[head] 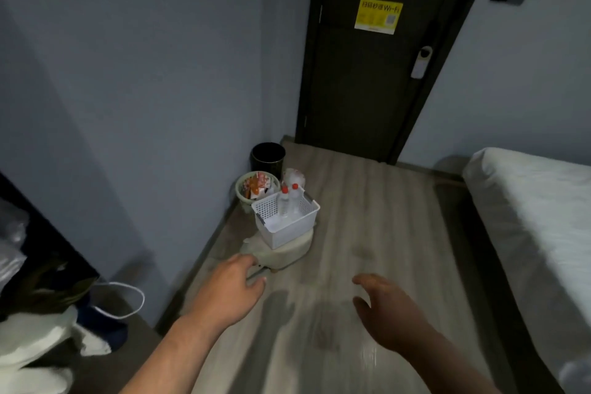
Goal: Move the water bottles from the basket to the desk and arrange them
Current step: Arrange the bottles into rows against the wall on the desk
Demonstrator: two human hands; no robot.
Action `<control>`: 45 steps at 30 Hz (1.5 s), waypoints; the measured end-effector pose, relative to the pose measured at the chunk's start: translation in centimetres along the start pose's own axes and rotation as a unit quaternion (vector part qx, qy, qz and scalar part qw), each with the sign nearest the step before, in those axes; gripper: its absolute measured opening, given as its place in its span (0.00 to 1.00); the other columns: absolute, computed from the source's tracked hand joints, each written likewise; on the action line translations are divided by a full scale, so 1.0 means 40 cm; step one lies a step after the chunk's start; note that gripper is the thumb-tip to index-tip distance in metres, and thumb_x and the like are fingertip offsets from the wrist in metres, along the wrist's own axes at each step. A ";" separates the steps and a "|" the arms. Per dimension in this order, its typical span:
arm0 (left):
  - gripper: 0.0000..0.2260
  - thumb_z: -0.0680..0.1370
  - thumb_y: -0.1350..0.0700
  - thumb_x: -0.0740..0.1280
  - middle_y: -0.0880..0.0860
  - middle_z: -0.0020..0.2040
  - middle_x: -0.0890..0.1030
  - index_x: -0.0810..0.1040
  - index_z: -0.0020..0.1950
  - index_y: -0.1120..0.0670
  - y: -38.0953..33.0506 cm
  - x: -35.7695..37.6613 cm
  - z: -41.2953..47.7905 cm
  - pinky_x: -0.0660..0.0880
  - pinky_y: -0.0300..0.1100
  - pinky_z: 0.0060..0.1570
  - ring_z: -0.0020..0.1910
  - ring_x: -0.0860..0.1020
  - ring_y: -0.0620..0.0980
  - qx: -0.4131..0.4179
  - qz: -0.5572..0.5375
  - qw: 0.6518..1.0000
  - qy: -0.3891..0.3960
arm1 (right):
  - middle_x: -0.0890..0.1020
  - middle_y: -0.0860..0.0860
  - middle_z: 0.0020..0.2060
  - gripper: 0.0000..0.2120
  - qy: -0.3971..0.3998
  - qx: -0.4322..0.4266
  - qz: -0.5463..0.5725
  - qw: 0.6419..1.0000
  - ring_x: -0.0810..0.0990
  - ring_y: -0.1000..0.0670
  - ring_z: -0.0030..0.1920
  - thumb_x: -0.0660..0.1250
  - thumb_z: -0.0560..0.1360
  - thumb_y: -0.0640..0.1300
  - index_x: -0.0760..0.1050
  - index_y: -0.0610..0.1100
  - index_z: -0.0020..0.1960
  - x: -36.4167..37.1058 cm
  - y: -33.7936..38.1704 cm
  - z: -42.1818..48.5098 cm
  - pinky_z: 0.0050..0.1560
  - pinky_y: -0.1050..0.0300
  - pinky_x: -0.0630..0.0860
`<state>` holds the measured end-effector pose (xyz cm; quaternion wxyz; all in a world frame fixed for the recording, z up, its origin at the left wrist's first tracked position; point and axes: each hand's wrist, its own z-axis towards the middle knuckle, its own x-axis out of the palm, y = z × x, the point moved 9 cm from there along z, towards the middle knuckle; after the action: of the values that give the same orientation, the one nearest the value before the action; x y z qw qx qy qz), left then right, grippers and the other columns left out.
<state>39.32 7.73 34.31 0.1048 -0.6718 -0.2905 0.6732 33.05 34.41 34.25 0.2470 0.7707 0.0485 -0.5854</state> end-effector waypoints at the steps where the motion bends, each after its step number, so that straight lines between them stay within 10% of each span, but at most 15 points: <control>1: 0.15 0.73 0.45 0.66 0.47 0.54 0.80 0.78 0.58 0.47 -0.004 -0.003 0.034 0.71 0.38 0.48 0.55 0.78 0.47 0.000 0.003 1.000 -0.002 | 0.71 0.55 0.70 0.21 0.003 0.004 0.004 1.000 0.70 0.53 0.68 0.59 0.80 0.52 0.67 0.52 0.72 -0.006 -0.008 0.027 0.67 0.61 0.67; 25: 0.24 0.69 0.40 0.60 0.49 0.57 0.81 0.77 0.61 0.47 -0.194 0.150 0.724 0.75 0.43 0.53 0.56 0.79 0.50 -0.102 0.033 0.994 0.033 | 0.75 0.52 0.67 0.21 0.058 -0.055 0.012 0.997 0.74 0.50 0.64 0.59 0.79 0.51 0.68 0.49 0.71 -0.213 -0.415 0.836 0.63 0.58 0.72; 45: 0.20 0.77 0.46 0.66 0.50 0.65 0.77 0.73 0.68 0.51 0.031 0.249 1.244 0.72 0.38 0.55 0.60 0.76 0.47 -0.245 -0.040 0.965 0.090 | 0.72 0.50 0.69 0.23 0.168 -0.092 -0.064 0.979 0.71 0.50 0.68 0.58 0.81 0.52 0.64 0.47 0.74 -0.179 -0.411 1.538 0.67 0.59 0.67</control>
<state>-9.15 -0.43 21.69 -0.0101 -0.7228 -0.4622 0.5136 -29.20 23.37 23.69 0.2676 0.8274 0.1923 -0.4547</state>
